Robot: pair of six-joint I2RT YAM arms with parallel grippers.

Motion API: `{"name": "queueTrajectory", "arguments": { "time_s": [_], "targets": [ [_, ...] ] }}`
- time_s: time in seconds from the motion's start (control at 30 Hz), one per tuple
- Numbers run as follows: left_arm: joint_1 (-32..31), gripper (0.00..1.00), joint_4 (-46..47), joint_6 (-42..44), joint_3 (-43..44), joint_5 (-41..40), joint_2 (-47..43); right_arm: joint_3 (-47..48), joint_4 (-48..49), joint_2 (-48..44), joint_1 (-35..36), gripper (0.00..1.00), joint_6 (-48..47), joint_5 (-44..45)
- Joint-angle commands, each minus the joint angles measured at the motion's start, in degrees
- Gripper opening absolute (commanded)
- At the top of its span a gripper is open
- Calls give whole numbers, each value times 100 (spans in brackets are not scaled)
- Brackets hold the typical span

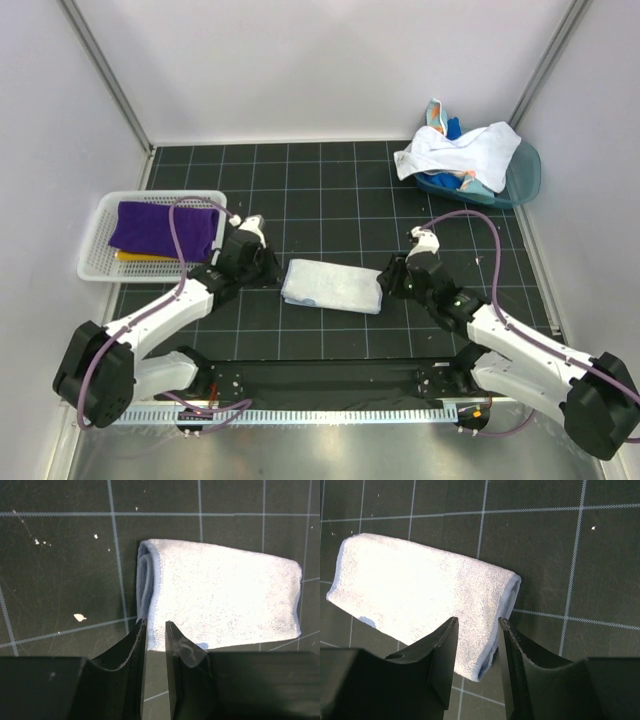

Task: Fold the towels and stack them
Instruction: Fold the towel

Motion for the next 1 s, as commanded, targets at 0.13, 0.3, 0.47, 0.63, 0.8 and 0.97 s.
{"name": "queueTrajectory", "arguments": {
  "time_s": [0.13,0.3,0.47,0.63,0.8,0.97],
  "targets": [
    [-472,20,-163,73,436,-238,374,234,-102,303,256,43,357,319],
    [-929,18,-303,-120,472,-747,857,-29,11,487,344,43,542,469],
    [-1141,16,-312,-348,393,-968,1376,-188,223,979,344,35,613,547],
    [-1237,17,-339,-419,410,-986,1359,-197,249,1181,335,29,648,732],
    [-1238,24,-637,-358,805,-1038,1034,110,100,1471,248,27,516,829],
    [-1194,41,-1164,-244,1210,-1451,814,225,100,1595,-269,25,323,583]
  ]
}}
